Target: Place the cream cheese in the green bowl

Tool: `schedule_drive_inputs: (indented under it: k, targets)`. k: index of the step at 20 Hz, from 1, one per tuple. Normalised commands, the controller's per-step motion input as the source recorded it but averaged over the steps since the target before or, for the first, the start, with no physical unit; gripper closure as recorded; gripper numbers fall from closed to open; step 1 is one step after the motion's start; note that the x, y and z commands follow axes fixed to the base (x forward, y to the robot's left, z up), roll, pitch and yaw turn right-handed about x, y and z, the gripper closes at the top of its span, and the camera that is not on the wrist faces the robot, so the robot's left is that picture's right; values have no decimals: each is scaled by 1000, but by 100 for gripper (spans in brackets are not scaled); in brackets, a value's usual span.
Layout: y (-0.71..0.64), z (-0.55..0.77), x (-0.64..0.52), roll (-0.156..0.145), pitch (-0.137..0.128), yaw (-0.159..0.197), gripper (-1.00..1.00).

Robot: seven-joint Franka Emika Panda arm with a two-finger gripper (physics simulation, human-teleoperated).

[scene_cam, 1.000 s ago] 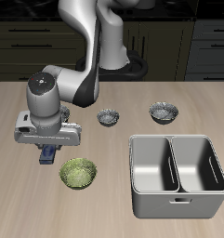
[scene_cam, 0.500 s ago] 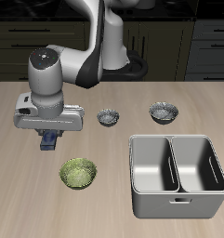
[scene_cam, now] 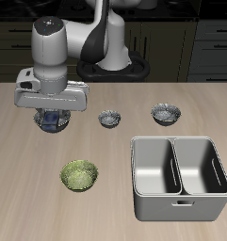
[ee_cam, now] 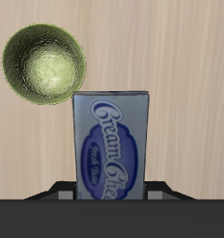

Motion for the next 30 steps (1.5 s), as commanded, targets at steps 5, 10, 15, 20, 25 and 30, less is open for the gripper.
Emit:
schedule_drive_inputs:
  k: [5,10,15,20,25,30]
  targets:
    - [85,272,104,-19,-29,8,100]
    - [133,193,213,-14,-28,-10,100]
    - [231,183,290,-2,-30,1,100]
    - [266,48,303,9,-8,-7,100]
    - [153,3,239,-2,3,-16,100]
    - [110,-5,184,-20,0,-17,100]
